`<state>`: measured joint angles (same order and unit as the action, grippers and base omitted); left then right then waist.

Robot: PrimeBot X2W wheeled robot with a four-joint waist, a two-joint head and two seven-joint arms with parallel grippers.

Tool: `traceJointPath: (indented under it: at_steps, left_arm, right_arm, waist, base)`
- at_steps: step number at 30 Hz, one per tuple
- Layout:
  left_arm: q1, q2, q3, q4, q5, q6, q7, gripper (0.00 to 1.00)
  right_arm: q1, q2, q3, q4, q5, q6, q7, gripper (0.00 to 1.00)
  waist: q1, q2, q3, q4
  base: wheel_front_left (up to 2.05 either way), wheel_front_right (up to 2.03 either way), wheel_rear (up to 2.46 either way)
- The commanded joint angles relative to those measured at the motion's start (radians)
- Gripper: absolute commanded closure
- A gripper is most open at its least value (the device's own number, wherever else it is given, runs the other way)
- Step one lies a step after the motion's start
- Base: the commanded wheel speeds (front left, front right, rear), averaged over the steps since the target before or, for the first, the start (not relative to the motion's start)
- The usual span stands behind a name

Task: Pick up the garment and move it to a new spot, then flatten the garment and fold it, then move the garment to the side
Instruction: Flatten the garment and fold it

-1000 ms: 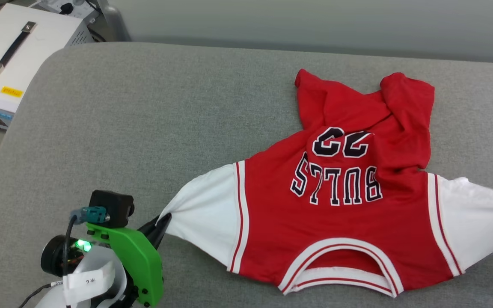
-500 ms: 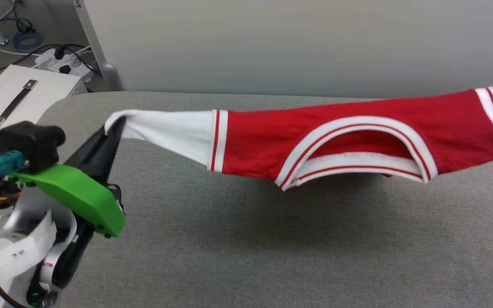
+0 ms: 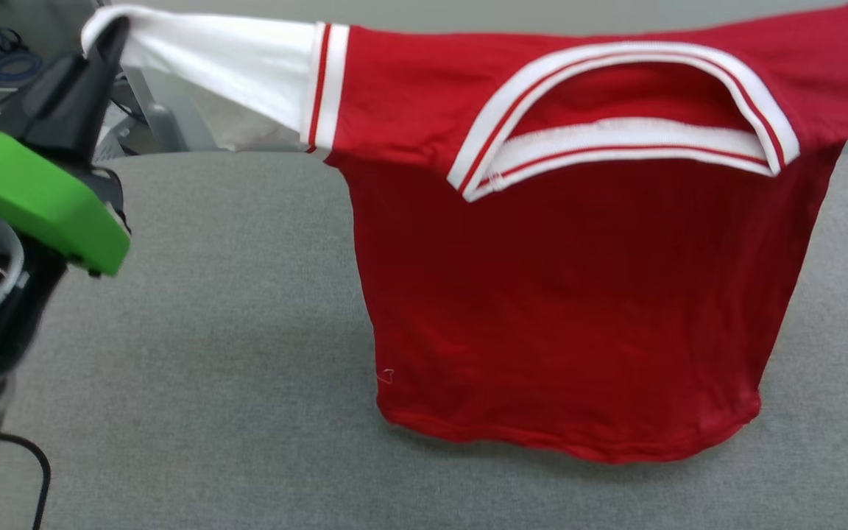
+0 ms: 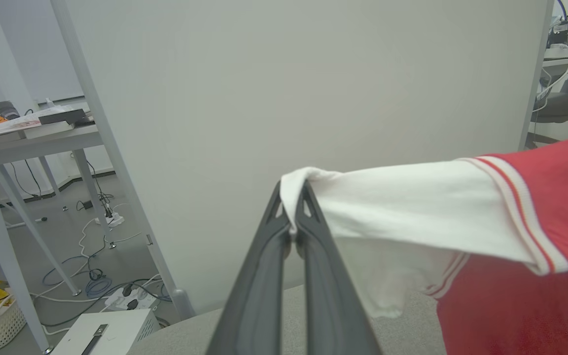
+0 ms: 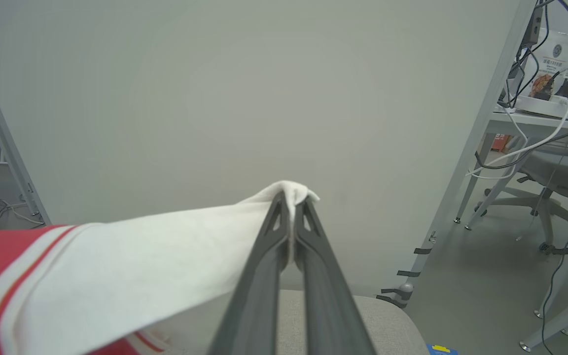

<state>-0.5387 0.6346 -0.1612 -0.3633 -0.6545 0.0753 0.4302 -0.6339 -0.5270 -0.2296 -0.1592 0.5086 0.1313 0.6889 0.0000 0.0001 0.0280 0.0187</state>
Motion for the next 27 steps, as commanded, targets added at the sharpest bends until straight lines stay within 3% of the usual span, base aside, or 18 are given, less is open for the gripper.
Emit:
traceJointPath:
  at_steps: [1,10,13,22,27]
  left_arm:
    - [-0.049,0.013,0.008,0.025,-0.012,-0.014,0.003,1.0]
    - [-0.325,0.047,-0.009,0.203,0.007,-0.102,0.007,1.0]
    - [-0.541,0.047,-0.04,0.34,0.037,-0.151,-0.001,1.0]
    - [-0.933,0.006,-0.102,0.633,0.113,-0.189,-0.091,1.0]
    - [-1.111,-0.031,-0.133,0.79,0.163,-0.195,-0.195,1.0]
  right_arm:
    - [-0.046,-0.01,0.011,0.015,-0.016,-0.001,-0.014,1.0]
    - [-0.329,-0.039,0.102,0.171,-0.108,-0.001,-0.122,1.0]
    - [-0.543,-0.031,0.161,0.318,-0.165,-0.001,-0.194,1.0]
    - [-0.881,0.054,0.189,0.611,-0.3,-0.001,-0.343,1.0]
    - [-1.02,0.108,0.164,0.761,-0.379,-0.001,-0.476,1.0]
  waist:
    - [0.0,-0.0001,0.055,-0.005]
    - [0.0,-0.0001,0.259,-0.01]
    - [0.0,-0.0001,0.391,-0.015]
    - [0.0,-0.0001,0.571,-0.041]
    - [0.0,-0.0001,0.634,-0.049]
  base:
    - [0.0,0.0,0.0]
    - [0.0,0.0,0.0]
    - [0.0,0.0,0.0]
    - [0.0,0.0,0.0]
    - [0.0,0.0,0.0]
